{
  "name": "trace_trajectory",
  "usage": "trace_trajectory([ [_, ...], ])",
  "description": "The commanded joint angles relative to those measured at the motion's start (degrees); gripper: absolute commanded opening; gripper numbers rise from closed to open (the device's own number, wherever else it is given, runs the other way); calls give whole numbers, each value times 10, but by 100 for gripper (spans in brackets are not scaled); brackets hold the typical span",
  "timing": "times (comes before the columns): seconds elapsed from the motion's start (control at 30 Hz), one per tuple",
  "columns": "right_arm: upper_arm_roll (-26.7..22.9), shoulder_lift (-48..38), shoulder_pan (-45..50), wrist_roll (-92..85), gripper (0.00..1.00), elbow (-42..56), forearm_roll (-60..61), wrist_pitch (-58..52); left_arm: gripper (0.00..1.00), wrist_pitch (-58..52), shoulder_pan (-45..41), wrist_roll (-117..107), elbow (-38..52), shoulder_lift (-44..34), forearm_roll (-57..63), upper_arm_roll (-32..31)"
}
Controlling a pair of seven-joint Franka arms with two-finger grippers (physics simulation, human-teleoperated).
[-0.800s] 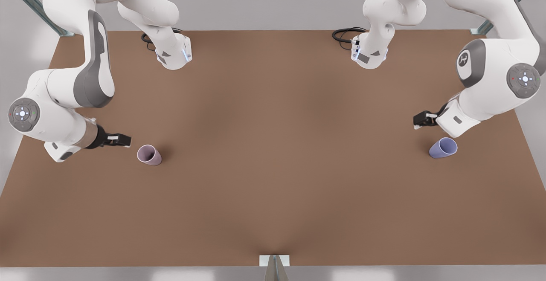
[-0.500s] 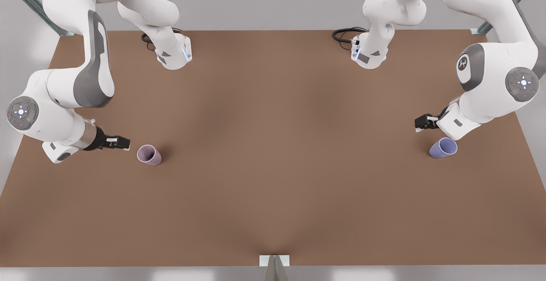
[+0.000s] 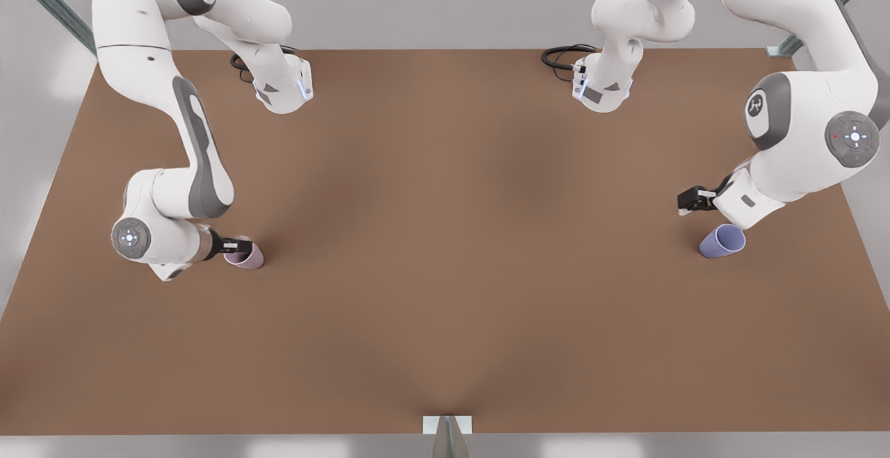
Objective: Stack the cups, with the pink cup at the bottom and the purple cup at the top
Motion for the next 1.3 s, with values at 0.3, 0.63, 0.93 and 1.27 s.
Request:
trace_trajectory([
  [0.3,-2,5,-44,-28,100,-100,-3,161,100,-9,0,11,6,-1,0,8],
  [0.63,-2,24,-47,-27,42,-116,-3,171,100,-14,3,9,6,-1,-1,10],
  [0.93,0,25,-29,31,21,-48,-2,130,100,-2,4,12,11,-8,-1,9],
  [1.27,5,154,320,306,21,337,-15,-77,100,-12,4,13,15,-14,0,25],
])
